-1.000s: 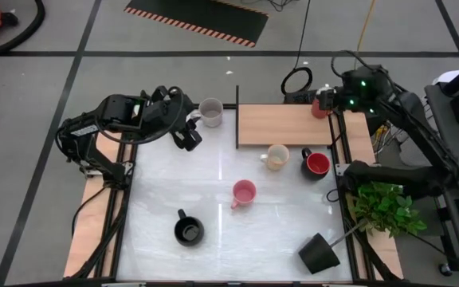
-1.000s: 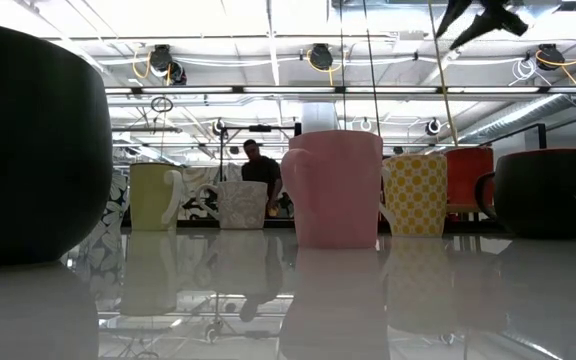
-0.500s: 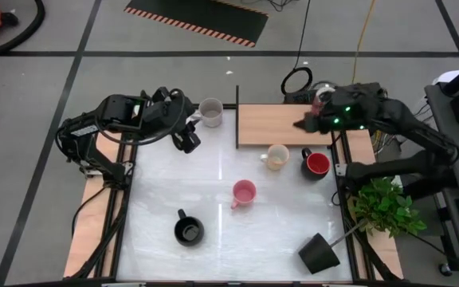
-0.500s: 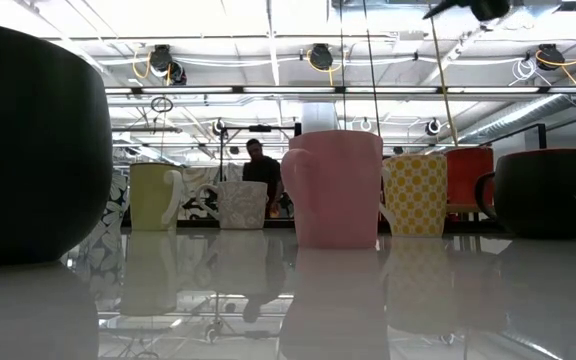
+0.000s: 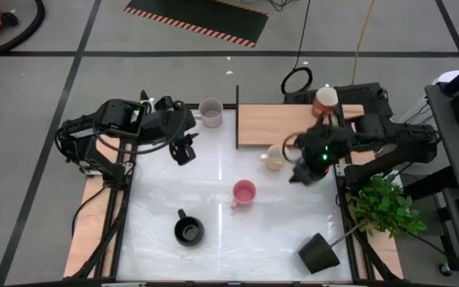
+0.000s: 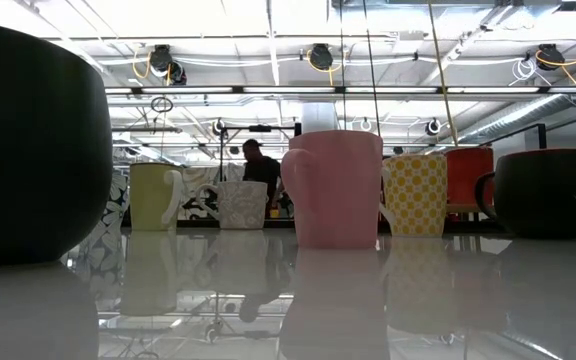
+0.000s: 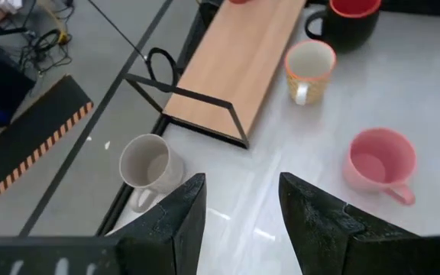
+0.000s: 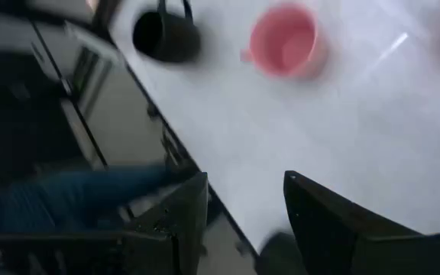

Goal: Place coffee mugs
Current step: Adjust the plant

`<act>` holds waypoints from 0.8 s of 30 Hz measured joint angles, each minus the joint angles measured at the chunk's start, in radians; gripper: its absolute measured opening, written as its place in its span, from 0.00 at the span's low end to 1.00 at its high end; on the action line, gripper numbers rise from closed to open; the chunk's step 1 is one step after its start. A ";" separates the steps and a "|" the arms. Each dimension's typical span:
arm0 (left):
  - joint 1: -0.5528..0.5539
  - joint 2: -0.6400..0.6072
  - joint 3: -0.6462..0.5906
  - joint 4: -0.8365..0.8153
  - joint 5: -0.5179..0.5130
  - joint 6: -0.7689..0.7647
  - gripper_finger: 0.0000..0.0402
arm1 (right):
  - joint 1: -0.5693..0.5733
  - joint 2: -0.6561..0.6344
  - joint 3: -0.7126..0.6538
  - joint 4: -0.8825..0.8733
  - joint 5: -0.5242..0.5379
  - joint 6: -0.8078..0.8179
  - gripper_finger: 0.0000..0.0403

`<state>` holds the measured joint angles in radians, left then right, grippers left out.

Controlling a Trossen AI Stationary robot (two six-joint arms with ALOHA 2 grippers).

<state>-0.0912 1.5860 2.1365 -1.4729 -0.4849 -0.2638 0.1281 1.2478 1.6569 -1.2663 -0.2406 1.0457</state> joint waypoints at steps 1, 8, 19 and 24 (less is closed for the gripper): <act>-0.007 0.000 0.000 -0.003 0.000 0.000 0.42 | 0.021 0.003 0.000 -0.018 -0.002 -0.004 0.41; -0.056 0.000 0.000 -0.004 -0.005 -0.049 0.42 | 0.136 0.006 -0.005 -0.179 -0.081 -0.001 0.31; -0.145 0.000 0.000 -0.002 -0.066 -0.221 0.42 | 0.309 0.000 -0.042 -0.303 -0.076 -0.281 0.24; -0.209 0.000 0.000 0.039 -0.113 -0.294 0.42 | 0.385 -0.024 -0.140 -0.302 -0.112 -0.416 0.27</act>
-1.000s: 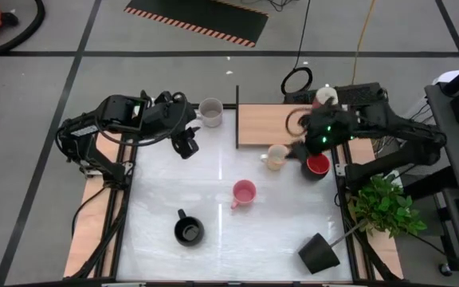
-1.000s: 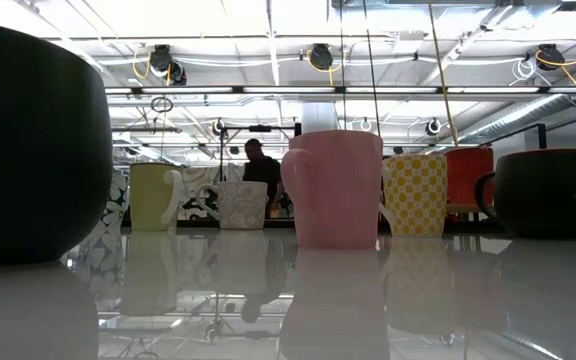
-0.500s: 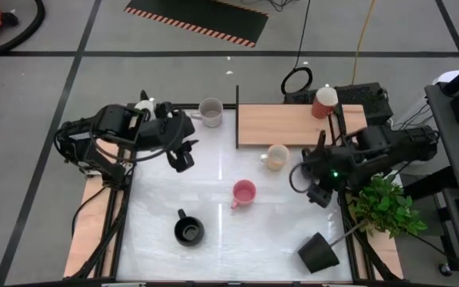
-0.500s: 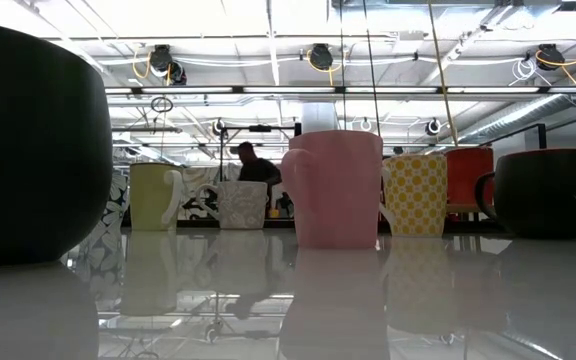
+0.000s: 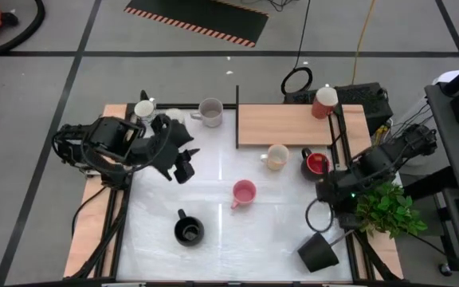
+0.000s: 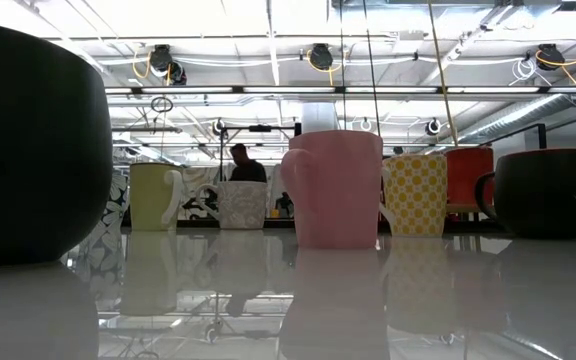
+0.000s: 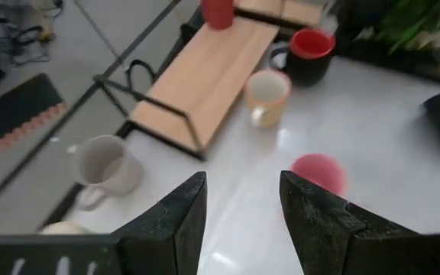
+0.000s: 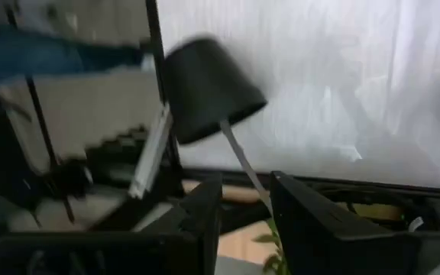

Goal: Place coffee mugs
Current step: Adjust the plant

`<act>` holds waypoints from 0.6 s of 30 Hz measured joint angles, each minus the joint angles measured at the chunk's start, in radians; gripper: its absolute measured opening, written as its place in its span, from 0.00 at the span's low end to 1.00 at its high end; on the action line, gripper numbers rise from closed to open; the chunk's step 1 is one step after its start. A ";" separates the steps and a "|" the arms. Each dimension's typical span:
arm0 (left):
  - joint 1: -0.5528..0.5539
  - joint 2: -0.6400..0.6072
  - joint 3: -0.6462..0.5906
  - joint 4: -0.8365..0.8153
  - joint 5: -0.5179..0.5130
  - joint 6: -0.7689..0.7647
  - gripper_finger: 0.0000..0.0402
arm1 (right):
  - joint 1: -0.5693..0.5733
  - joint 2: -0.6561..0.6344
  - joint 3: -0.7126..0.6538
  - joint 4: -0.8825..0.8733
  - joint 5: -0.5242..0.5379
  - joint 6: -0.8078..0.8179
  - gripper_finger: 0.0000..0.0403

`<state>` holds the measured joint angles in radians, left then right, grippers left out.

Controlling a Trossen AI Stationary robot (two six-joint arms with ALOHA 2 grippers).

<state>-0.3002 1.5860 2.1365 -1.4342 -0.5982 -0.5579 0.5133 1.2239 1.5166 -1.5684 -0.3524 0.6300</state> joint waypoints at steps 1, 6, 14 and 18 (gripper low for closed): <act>-0.014 0.000 0.000 0.015 -0.006 -0.029 0.42 | 0.014 -0.005 -0.027 0.005 -0.014 -0.019 0.28; -0.091 0.000 0.000 0.093 -0.072 -0.178 0.42 | 0.079 -0.071 -0.186 0.088 -0.046 -0.075 0.34; -0.147 0.056 0.001 0.159 -0.175 -0.292 0.42 | 0.153 -0.238 -0.489 0.295 -0.052 -0.061 0.41; -0.137 0.092 0.001 0.166 -0.128 -0.361 0.42 | 0.178 -0.297 -0.627 0.486 -0.104 -0.007 0.42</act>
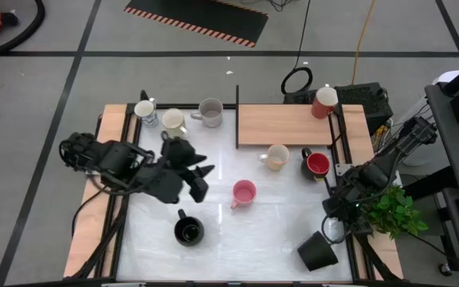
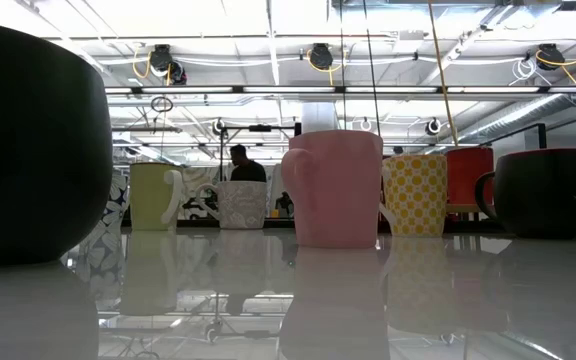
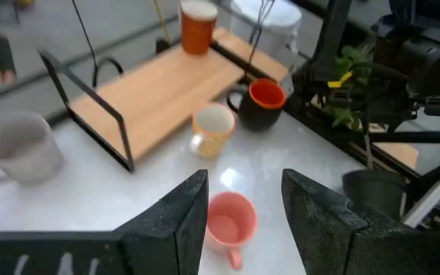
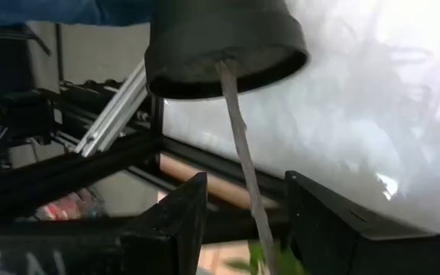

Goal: Place coffee mugs
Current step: Adjust the plant

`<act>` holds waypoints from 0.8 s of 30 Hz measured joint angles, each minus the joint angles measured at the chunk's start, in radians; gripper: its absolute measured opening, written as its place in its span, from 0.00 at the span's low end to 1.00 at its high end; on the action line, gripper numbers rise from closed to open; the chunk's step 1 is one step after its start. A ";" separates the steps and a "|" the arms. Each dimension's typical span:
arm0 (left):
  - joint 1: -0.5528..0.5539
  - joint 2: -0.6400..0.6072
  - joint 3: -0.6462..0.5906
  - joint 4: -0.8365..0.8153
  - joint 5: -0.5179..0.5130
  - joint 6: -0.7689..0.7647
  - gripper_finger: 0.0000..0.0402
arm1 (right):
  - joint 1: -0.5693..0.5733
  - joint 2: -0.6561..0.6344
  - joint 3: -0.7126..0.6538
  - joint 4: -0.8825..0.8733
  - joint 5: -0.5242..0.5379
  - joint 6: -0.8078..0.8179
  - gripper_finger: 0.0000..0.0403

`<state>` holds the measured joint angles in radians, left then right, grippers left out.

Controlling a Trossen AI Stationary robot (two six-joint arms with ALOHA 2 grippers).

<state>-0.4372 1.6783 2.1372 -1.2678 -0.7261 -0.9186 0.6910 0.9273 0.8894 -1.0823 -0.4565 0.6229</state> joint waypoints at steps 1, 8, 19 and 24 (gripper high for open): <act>0.005 0.011 0.000 0.009 0.015 -0.009 0.42 | 0.008 -0.005 -0.030 0.044 -0.013 0.012 0.42; 0.037 0.058 0.000 0.101 0.097 0.042 0.42 | 0.081 0.020 -0.161 0.227 -0.046 0.049 0.42; 0.147 0.049 0.000 0.152 0.107 0.283 0.42 | 0.118 0.066 -0.265 0.203 -0.101 0.072 0.30; 0.193 0.048 0.000 0.193 0.139 0.348 0.42 | 0.118 0.080 -0.330 0.203 -0.140 0.109 0.18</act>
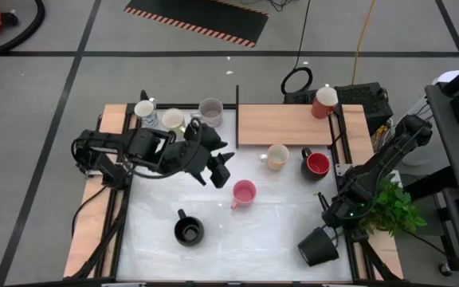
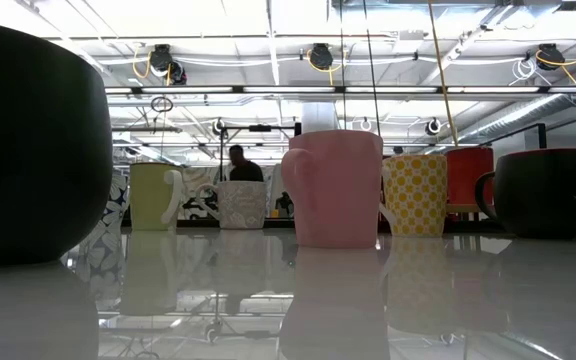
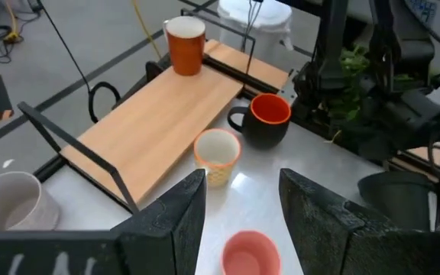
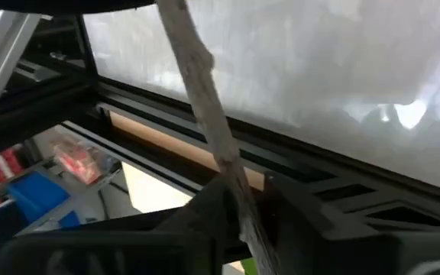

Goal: Place coffee mugs
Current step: Adjust the plant

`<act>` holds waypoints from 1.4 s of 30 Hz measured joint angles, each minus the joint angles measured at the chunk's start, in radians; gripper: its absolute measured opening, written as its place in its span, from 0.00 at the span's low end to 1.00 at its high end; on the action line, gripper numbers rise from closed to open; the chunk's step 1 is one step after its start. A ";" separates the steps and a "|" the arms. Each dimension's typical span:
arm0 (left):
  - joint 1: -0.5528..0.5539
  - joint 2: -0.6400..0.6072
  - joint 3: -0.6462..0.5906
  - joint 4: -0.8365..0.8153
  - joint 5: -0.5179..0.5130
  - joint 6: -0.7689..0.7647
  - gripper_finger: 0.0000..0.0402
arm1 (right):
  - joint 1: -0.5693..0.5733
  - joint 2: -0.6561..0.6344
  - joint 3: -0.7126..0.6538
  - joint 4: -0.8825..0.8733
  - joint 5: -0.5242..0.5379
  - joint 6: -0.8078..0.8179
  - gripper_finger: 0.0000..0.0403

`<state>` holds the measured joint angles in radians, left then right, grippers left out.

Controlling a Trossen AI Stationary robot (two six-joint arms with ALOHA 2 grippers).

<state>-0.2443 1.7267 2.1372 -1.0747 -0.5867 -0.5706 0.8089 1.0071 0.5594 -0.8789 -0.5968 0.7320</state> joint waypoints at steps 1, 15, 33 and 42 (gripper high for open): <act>0.007 0.000 0.000 0.006 0.009 0.006 0.42 | -0.001 0.001 -0.004 -0.001 -0.010 0.007 0.15; -0.008 0.074 0.000 0.251 0.128 0.035 0.42 | 0.001 -0.002 0.198 -0.204 -0.056 0.093 0.03; -0.082 0.392 -0.001 0.608 0.396 0.065 0.42 | -0.004 0.151 0.655 -0.345 -0.358 0.331 0.03; -0.111 0.467 -0.002 0.652 0.460 0.177 0.42 | -0.032 0.205 0.670 -0.355 -0.542 0.469 0.03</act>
<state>-0.3556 2.1941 2.1356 -0.4224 -0.1268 -0.3932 0.7771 1.2121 1.2295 -1.2338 -1.1391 1.2014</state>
